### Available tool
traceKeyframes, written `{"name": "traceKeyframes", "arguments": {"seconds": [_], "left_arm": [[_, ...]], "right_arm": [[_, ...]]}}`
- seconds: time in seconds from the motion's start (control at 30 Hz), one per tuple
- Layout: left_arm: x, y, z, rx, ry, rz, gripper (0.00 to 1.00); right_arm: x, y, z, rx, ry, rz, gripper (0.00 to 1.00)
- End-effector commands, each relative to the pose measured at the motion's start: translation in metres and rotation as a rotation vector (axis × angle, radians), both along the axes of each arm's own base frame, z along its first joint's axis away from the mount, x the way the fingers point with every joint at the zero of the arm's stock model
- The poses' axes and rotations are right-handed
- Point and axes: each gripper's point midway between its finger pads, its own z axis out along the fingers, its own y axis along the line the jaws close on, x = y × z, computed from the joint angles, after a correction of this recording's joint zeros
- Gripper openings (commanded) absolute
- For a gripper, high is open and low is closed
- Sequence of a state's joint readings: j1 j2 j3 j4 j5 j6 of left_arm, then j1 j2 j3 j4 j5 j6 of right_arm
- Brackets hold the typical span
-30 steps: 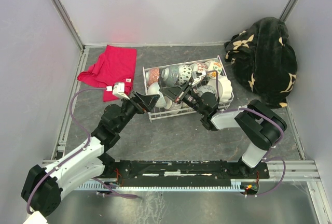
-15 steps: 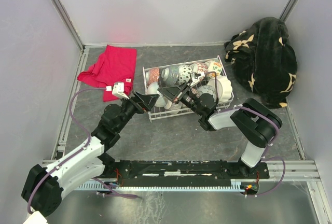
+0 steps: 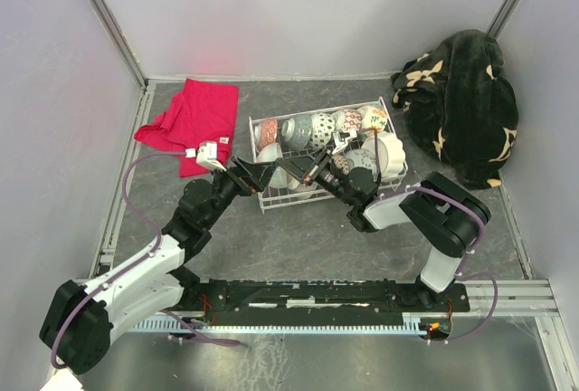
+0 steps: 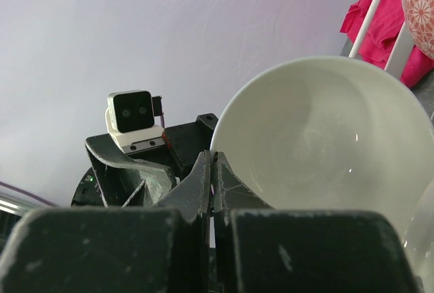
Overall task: Load the bowls into the dish rack
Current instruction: Turn the bowl upside down on the dish rack.
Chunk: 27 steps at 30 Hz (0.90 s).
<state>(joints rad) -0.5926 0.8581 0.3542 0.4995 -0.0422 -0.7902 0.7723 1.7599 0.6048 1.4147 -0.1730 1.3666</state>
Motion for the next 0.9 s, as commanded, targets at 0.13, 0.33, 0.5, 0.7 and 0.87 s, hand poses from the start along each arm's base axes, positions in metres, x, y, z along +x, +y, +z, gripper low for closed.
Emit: {"name": "traceKeyframes", "arguments": {"seconds": [0.13,0.33,0.5,0.7,0.87], "left_arm": [[-0.016,-0.029,0.065,-0.123,-0.146,-0.169,0.99],[-0.017,-0.034,0.066,-0.131,-0.145,-0.191,0.99],[-0.017,-0.037,0.066,-0.136,-0.146,-0.207,0.99],[-0.021,-0.042,0.069,-0.148,-0.158,-0.242,0.99],[-0.024,-0.046,0.071,-0.152,-0.165,-0.267,0.99]], "right_arm": [[-0.012,0.0,-0.031,-0.072,-0.002,0.025,0.02],[-0.017,-0.004,-0.047,-0.108,0.019,0.025,0.02],[-0.019,-0.005,-0.062,-0.142,0.033,0.03,0.02],[-0.023,-0.002,-0.075,-0.168,0.048,0.064,0.02],[-0.024,-0.006,-0.09,-0.201,0.066,0.065,0.02]]}}
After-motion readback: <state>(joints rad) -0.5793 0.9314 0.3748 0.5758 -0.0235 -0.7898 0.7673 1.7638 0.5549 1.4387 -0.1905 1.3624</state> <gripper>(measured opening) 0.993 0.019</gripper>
